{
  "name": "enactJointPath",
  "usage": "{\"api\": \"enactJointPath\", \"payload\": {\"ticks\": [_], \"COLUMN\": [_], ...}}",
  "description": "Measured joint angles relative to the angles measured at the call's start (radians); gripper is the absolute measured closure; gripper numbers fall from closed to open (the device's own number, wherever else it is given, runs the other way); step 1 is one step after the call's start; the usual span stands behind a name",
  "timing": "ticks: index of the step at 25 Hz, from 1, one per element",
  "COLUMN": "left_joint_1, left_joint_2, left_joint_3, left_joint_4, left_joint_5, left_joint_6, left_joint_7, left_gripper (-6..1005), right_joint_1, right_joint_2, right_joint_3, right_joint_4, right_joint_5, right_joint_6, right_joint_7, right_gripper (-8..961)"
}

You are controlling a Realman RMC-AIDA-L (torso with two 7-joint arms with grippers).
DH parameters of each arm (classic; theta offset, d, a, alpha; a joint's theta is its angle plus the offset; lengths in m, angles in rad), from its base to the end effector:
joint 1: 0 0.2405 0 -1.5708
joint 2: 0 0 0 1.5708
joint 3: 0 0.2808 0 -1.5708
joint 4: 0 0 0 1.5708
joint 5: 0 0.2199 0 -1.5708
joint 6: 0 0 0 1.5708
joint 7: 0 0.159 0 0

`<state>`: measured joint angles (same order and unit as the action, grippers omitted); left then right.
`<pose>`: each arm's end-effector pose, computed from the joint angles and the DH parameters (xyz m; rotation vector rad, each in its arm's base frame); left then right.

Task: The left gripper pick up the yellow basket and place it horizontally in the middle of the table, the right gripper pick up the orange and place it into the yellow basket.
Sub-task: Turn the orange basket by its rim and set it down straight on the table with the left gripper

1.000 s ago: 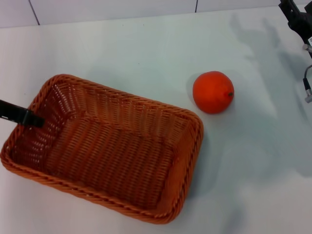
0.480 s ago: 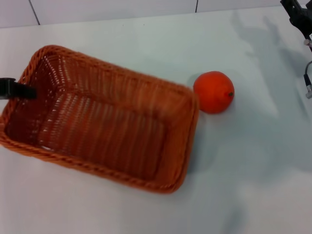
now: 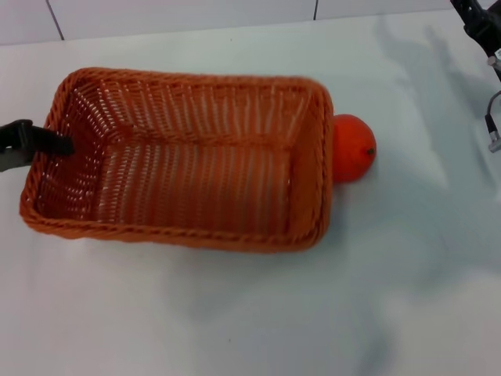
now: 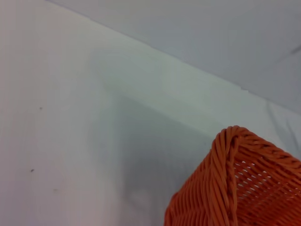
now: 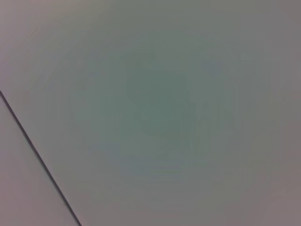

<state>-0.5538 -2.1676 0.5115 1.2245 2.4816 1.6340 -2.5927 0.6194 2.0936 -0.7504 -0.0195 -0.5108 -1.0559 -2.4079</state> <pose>-0.2879 0.3669 0.0487 -2.0624 -1.7939 -0.4017 0.3468 0.4140 -0.0072 -1.0536 -1.4033 -1.3592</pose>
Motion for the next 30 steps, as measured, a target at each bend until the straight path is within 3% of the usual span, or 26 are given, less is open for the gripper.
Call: {"api": "enactJointPath", "payload": {"ticks": [9,30], "left_joint_1": [0.084,0.197], "left_joint_2": [-0.006,-0.006], "left_joint_3": [0.056,0.107], "left_joint_4": [-0.094,-0.09], "left_joint_5": [-0.176,-0.264], "left_joint_6": [-0.113,-0.141], "left_joint_7": [-0.022,-0.045], "left_gripper": [828,698], "right_joint_1": [0.011,0.006], "right_joint_2": [0.0,-0.002], "right_joint_3": [-0.002,0.0], "right_joint_4": [-0.001,-0.013], "right_joint_5": [-0.003,-0.001], "right_joint_6": [0.024,0.053], "right_joint_7": [0.023,0.023], "right_gripper": [29,29]}}
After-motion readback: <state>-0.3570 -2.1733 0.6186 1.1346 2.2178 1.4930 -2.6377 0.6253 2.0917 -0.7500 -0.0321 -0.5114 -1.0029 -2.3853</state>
